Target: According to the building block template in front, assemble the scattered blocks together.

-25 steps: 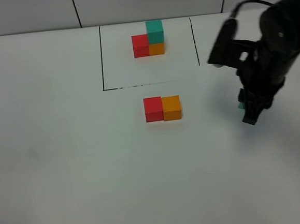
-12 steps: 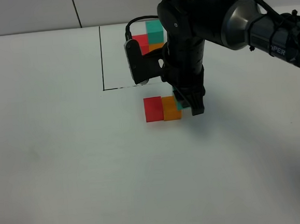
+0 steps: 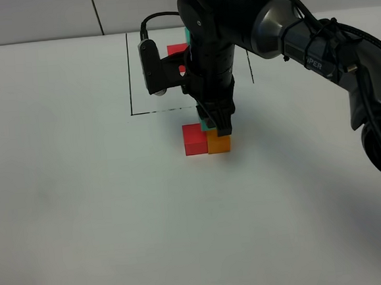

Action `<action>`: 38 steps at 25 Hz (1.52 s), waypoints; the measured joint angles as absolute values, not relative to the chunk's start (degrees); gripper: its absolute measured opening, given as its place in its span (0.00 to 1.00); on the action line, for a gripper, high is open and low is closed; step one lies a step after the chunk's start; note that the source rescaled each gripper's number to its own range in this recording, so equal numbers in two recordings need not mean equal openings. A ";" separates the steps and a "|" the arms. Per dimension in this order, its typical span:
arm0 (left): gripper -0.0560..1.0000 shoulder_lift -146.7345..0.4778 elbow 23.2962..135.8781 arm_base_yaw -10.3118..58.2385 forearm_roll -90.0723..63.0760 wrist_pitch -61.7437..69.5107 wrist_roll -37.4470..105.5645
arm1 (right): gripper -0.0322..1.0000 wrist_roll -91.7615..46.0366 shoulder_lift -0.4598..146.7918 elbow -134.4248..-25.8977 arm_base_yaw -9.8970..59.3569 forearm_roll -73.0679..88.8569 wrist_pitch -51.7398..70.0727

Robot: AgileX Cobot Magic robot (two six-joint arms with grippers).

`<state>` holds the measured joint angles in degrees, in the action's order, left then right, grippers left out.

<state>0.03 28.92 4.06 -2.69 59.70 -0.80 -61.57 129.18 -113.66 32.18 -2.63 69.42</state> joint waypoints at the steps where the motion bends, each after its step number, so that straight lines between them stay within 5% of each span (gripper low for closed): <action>1: 0.68 0.03 28.92 4.06 -2.69 59.70 -0.80 | 0.03 -61.36 129.40 -113.80 32.14 -2.58 69.42; 38: 0.68 0.03 28.92 4.06 -2.69 59.70 -0.80 | 0.03 -60.83 132.33 -112.32 30.18 1.65 69.05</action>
<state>0.03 28.92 4.06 -2.69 59.70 -0.80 -60.83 132.33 -112.32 30.18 1.65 69.05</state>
